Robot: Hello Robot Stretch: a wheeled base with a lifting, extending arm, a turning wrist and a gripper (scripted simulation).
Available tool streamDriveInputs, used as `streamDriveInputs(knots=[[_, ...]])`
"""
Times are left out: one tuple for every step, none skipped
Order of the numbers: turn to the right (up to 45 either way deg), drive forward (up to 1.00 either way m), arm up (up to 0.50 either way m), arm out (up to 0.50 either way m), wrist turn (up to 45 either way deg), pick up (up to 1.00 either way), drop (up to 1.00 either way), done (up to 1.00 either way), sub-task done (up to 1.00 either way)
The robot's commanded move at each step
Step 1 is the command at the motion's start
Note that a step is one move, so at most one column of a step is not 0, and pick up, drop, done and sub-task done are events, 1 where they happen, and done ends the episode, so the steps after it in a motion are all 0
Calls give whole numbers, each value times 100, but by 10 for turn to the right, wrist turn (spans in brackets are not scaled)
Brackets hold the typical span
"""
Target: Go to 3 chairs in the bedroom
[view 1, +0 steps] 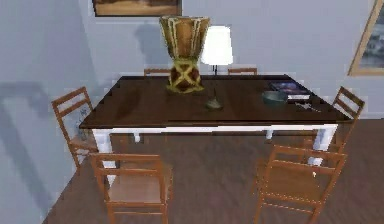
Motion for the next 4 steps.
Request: streamDriveInputs(knots=[[-180, 0, 0, 0, 0, 0, 0, 0, 0], [0, 0, 0, 0, 0, 0, 0, 0, 100], [150, 0, 0, 0, 0, 0, 0, 0, 0], [0, 30, 0, 0, 0, 0, 0, 0, 0]])
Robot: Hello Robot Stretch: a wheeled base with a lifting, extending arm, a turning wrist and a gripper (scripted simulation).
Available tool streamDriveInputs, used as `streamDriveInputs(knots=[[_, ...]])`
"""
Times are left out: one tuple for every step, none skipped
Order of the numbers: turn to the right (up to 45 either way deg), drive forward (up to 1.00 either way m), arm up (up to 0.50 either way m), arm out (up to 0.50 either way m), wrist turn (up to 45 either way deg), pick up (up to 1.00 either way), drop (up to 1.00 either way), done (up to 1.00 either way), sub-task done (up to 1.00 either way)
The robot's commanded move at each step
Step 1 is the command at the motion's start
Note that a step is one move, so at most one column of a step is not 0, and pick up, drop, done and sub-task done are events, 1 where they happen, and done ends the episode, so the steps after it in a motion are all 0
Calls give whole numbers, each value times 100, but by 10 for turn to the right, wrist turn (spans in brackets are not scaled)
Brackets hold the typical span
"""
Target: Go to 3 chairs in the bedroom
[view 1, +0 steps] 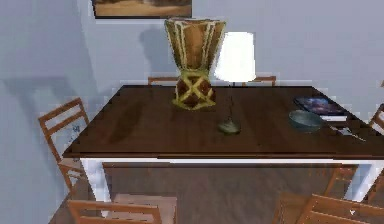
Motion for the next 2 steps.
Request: streamDriveInputs(knots=[[420, 0, 0, 0, 0, 0, 0, 0, 0], [0, 0, 0, 0, 0, 0, 0, 100, 0]])
